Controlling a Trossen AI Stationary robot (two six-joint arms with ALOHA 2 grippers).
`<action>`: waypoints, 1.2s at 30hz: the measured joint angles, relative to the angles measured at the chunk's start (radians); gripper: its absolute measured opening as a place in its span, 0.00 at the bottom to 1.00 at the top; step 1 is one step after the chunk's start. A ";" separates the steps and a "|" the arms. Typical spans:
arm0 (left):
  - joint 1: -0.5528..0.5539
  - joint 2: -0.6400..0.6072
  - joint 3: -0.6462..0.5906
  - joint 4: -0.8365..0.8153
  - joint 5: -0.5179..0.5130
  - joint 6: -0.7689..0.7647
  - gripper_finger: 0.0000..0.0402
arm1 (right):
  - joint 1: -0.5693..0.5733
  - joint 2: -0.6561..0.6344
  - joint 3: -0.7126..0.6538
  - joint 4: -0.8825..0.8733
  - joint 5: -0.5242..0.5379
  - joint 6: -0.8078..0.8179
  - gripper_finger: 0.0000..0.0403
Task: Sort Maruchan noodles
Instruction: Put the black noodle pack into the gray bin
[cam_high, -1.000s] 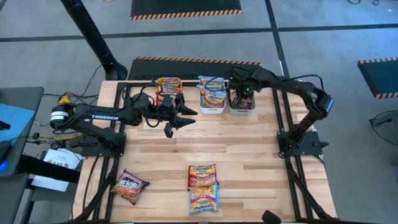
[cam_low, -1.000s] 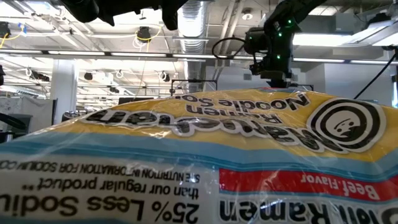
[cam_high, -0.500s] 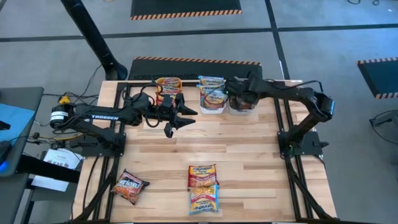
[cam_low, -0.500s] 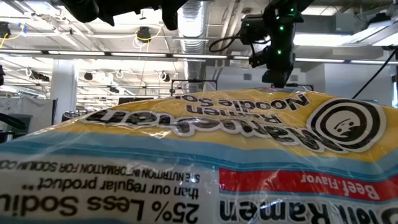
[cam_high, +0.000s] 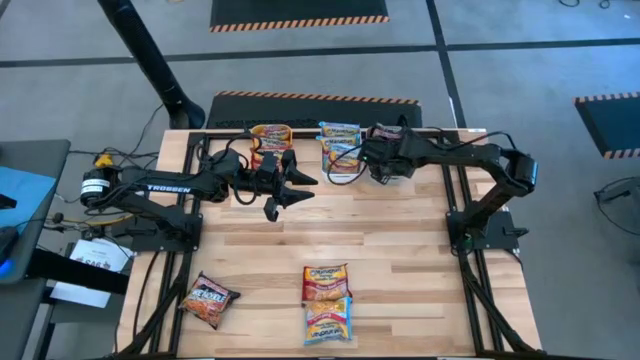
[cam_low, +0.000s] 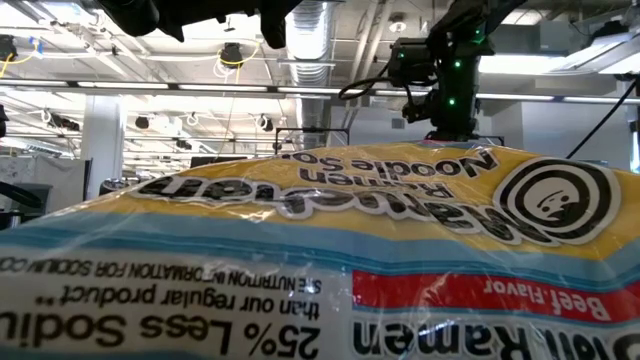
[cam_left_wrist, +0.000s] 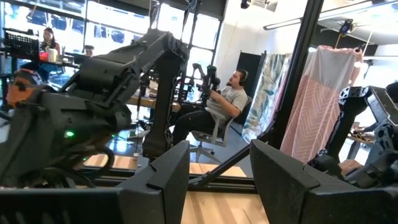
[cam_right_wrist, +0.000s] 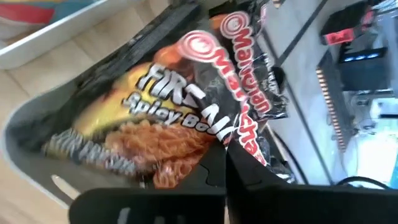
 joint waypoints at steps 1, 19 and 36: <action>0.000 0.000 0.000 0.000 0.000 0.000 0.39 | -0.011 0.000 0.000 -0.003 -0.043 0.000 0.03; 0.000 0.000 0.000 0.000 0.003 0.000 0.39 | -0.058 0.000 0.000 -0.021 -0.189 -0.012 0.20; 0.000 0.000 0.000 0.000 0.002 0.000 0.39 | -0.081 -0.001 0.156 -0.254 -0.535 -0.076 0.35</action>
